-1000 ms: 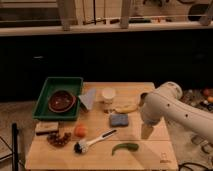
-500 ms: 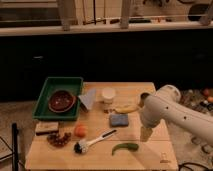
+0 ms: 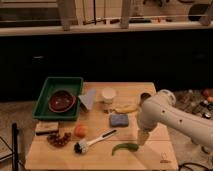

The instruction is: Place pepper in paper cup

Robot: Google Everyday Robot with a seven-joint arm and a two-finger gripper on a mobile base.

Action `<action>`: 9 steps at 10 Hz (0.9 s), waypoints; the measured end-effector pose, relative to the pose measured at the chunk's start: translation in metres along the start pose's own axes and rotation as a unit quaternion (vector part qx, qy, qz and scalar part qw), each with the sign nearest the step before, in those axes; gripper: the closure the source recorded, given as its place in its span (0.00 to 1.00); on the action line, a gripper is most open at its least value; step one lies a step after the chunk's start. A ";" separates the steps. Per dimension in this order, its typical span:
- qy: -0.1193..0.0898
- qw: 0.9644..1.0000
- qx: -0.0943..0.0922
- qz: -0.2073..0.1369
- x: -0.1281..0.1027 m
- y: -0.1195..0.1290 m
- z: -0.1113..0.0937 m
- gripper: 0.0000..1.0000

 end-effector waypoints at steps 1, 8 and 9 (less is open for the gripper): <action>-0.008 1.000 -0.002 0.006 0.001 0.002 0.005 0.20; -0.030 0.999 -0.016 -0.005 -0.009 0.022 0.033 0.20; -0.031 0.999 -0.016 -0.007 -0.010 0.025 0.036 0.20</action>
